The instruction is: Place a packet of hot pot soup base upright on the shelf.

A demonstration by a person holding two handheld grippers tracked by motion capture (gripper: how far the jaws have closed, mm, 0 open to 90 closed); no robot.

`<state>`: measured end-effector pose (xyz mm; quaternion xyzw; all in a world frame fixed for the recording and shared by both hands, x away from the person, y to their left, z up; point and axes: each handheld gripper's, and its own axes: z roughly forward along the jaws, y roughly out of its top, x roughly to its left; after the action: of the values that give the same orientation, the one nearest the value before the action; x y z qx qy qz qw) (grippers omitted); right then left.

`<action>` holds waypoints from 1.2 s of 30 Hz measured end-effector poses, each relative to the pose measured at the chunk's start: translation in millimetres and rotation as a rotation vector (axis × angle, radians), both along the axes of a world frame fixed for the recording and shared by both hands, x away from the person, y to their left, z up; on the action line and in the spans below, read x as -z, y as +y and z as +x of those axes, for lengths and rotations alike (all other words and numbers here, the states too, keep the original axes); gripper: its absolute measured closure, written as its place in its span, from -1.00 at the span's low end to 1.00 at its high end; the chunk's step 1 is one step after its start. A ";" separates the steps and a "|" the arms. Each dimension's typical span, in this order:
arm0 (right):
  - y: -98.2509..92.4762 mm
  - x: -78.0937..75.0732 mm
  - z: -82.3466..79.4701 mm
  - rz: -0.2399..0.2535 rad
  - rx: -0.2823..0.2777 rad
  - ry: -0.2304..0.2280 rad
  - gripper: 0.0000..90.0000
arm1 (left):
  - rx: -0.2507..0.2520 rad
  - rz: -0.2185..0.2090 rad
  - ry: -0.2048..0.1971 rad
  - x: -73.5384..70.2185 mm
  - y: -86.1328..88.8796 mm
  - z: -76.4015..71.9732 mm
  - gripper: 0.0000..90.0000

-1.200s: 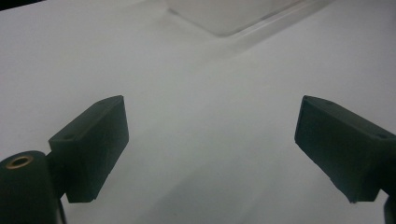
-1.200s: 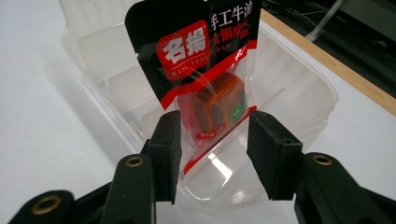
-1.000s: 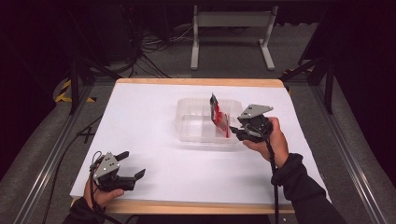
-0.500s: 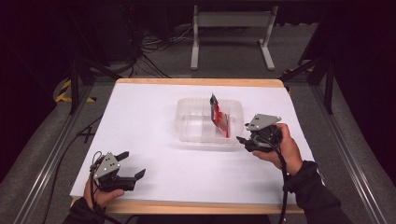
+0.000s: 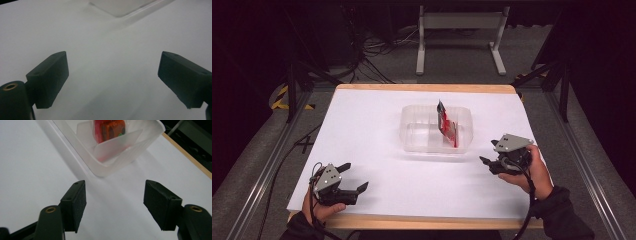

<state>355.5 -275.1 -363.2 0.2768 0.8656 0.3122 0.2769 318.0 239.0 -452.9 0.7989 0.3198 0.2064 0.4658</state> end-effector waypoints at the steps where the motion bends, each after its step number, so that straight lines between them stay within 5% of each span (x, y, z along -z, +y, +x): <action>1: -3.5 2.3 -1.1 -0.007 0.005 0.002 -0.26 | 0.001 0.000 0.000 0.0 -0.2 0.1 -0.77; 14: -26.3 23.8 -10.9 -0.003 0.034 0.001 -0.39 | 0.000 0.004 0.003 0.6 -1.0 0.2 -0.77; 36: -65.4 49.4 -32.7 0.095 0.117 -0.035 -0.59 | -0.002 0.004 0.002 0.4 -0.1 -0.5 -0.77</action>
<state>322.8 -340.5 -412.5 0.3343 0.8271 0.3408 0.2965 317.5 238.9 -453.3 0.7997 0.3205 0.2069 0.4636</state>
